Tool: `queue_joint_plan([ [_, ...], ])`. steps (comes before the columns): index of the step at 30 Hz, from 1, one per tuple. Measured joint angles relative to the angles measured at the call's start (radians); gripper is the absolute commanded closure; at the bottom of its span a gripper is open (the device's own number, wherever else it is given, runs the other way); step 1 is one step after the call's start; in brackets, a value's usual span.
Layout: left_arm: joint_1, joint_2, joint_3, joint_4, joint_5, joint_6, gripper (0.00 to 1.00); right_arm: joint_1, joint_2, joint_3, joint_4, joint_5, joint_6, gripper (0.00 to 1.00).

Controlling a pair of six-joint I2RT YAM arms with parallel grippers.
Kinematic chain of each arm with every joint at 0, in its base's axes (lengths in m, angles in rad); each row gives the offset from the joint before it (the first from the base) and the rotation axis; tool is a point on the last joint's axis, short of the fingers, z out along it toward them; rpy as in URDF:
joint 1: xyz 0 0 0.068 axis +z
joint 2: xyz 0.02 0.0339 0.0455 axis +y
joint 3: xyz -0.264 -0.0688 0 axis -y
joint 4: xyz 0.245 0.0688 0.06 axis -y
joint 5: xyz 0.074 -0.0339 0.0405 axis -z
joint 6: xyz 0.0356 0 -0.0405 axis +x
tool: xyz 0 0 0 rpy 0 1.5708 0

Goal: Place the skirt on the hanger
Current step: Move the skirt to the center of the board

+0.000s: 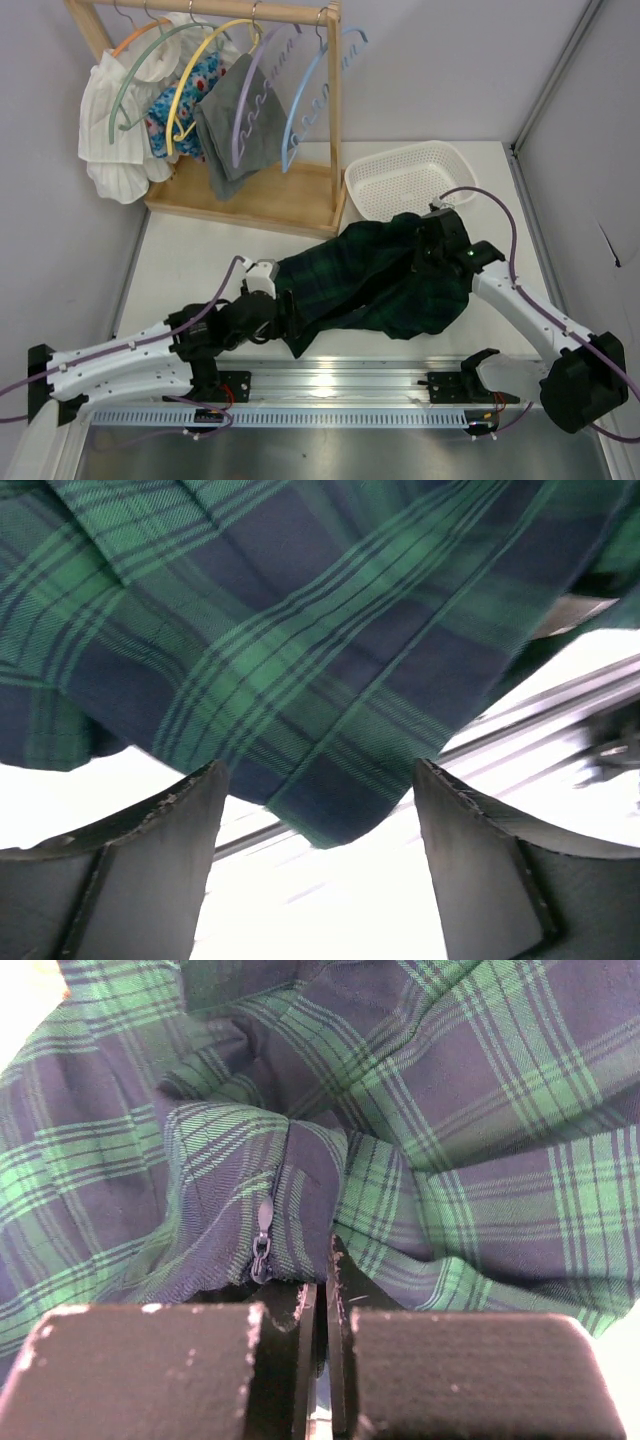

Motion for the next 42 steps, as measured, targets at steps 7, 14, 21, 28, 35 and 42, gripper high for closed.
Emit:
queue_joint_plan([
  [7, -0.098, 0.140, 0.006, -0.037, -0.083, -0.011, 0.21, -0.012, -0.072, -0.005, -0.022, -0.026, 0.010, 0.99],
  [14, -0.131, 0.243, -0.007, 0.003, -0.117, -0.043, 0.18, -0.012, -0.071, -0.005, -0.023, -0.042, 0.010, 0.99],
  [21, -0.240, 0.225, -0.011, 0.027, -0.166, -0.047, 0.09, -0.015, -0.071, -0.008, -0.021, -0.041, 0.008, 1.00],
  [28, -0.286, 0.051, -0.072, 0.040, -0.163, -0.044, 0.11, -0.019, -0.068, -0.017, -0.012, -0.051, 0.007, 1.00],
  [35, -0.286, 0.169, -0.076, 0.024, -0.167, -0.048, 0.14, -0.019, -0.068, -0.017, -0.008, -0.051, 0.008, 1.00],
  [42, -0.277, 0.289, -0.071, -0.009, -0.214, -0.097, 0.58, -0.019, -0.069, -0.017, -0.008, -0.051, 0.009, 1.00],
])
